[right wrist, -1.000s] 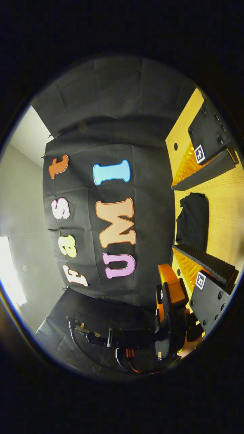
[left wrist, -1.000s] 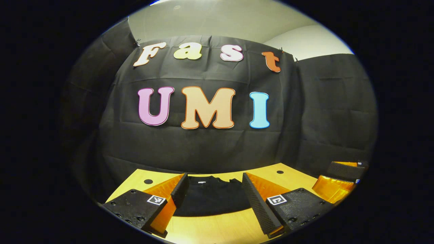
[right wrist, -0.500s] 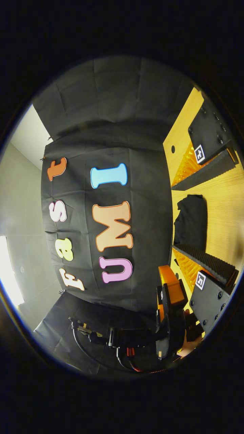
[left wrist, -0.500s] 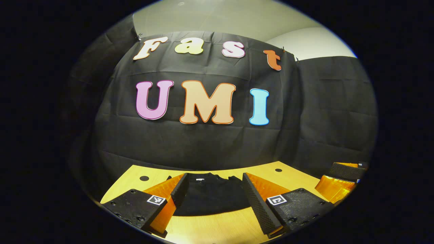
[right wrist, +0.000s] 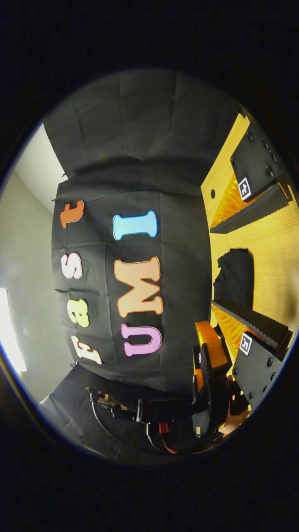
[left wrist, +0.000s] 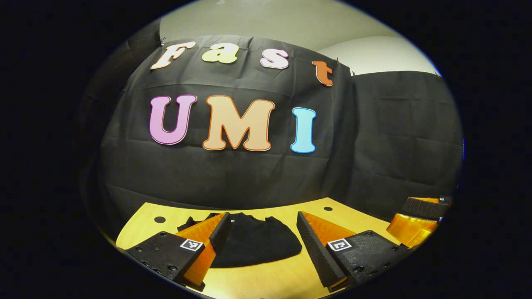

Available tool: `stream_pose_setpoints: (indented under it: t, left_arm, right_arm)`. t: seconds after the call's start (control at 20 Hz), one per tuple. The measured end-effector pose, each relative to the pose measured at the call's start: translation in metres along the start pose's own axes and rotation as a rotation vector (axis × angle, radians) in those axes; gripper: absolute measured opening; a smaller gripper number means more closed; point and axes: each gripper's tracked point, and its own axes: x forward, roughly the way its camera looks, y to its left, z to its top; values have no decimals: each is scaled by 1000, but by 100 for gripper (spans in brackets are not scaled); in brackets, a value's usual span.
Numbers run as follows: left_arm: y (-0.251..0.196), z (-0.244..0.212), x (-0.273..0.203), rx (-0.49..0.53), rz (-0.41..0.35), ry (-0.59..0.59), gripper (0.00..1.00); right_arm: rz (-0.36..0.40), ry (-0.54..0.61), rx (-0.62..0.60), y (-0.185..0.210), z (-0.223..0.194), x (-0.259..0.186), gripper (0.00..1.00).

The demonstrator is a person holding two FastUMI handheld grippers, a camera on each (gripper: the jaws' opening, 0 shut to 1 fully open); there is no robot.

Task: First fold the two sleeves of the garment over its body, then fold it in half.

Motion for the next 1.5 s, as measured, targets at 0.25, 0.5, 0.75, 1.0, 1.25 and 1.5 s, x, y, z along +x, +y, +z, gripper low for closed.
stream_pose_setpoints:
  t: [0.25, 0.5, 0.75, 1.0, 1.25, 1.5]
  left_arm:
    - [7, -1, -11, 8, 31, 7, 93]
    - [13, 9, -26, 35, 103, -10, 93]
    - [11, 13, -47, 19, 223, -21, 93]
    - [-8, 14, -62, -15, 332, -12, 91]
    - [-39, 24, -59, -14, 377, -34, 93]
    - [-70, 27, -53, -41, 389, -57, 93]
  right_arm:
    - [0, -3, 25, -6, 0, -5, 99]
    - [53, -11, 28, -11, 3, -10, 99]
    - [138, -28, 6, -27, 16, -18, 100]
    - [217, -29, 35, -52, 21, -29, 99]
    - [259, -30, 51, -87, 25, -41, 98]
    - [311, -42, 34, -106, 29, -50, 97]
